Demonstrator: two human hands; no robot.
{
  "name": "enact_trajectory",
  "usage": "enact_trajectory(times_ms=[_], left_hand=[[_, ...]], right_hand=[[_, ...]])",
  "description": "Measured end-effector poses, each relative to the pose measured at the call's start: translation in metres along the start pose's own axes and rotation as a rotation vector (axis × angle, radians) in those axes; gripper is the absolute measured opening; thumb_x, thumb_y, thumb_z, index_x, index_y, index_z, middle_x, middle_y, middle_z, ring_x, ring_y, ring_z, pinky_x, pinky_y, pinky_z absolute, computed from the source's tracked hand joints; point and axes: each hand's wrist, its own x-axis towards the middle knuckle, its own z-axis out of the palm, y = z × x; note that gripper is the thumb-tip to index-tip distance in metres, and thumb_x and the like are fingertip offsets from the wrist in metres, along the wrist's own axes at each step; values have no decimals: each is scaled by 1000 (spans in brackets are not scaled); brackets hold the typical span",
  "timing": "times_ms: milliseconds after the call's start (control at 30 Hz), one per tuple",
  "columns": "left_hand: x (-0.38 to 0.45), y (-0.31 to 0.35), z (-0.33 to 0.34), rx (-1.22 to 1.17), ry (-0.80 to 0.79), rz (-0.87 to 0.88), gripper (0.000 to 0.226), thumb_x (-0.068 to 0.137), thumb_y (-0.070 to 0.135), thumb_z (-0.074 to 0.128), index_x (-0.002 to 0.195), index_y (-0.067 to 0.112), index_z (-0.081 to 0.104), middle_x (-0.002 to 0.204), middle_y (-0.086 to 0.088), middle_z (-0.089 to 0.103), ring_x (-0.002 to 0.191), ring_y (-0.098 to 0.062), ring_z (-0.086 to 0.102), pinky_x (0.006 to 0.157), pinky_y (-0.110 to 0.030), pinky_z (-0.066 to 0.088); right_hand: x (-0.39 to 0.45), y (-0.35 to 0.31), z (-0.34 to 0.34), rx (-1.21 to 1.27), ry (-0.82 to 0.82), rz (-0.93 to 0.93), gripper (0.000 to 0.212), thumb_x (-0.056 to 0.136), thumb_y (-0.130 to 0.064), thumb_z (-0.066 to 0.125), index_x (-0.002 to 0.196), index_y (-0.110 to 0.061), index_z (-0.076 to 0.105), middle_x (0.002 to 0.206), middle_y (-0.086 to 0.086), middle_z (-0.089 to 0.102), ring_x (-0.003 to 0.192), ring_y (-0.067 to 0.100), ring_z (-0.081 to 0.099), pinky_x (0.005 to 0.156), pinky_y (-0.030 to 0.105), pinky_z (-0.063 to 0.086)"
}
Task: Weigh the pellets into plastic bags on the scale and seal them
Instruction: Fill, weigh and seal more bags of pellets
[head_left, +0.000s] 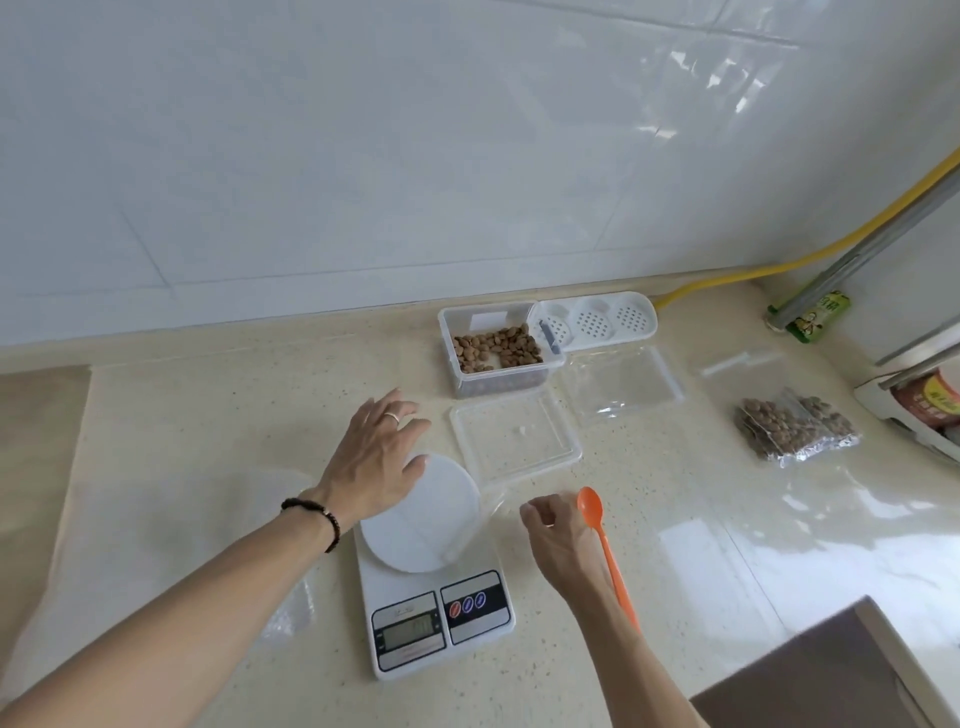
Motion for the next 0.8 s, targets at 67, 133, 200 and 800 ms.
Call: enact_trajectory(times_ms=[67,133,200,800], left_hand=[[-26,2,5,-2,21,-35,43,90,33,57,126,9,57,132,-13,53,139,-33,34,112,-49,31],[-54,6,9,-4,23,-90,54,91,43,41,132,8,50,135,-13,52,138,-33,35,112,-46,32],[-82,13,15,-28,21,-158,64,91,47,32,137,5,45,137,-15,49,137,-32,36,113,-44,32],[-192,38,61,76,-257,-271,109,72,89,-3,148,14,-22,158,-3,-20,148,-19,-15,120,-39,-5]], right_hand=[[-9,5,2,41,53,-73,27,95,-41,49,100,-21,67,86,-11,66,71,4,61,59,18,50],[-19,10,8,116,40,-119,24,99,-32,49,99,-15,65,88,-4,67,73,6,61,57,12,44],[-29,21,18,150,8,-158,25,100,-33,46,106,-15,63,104,2,66,87,13,62,73,25,49],[-86,65,34,-538,-175,-599,56,103,-47,31,154,-36,12,157,2,24,134,26,30,104,41,33]])
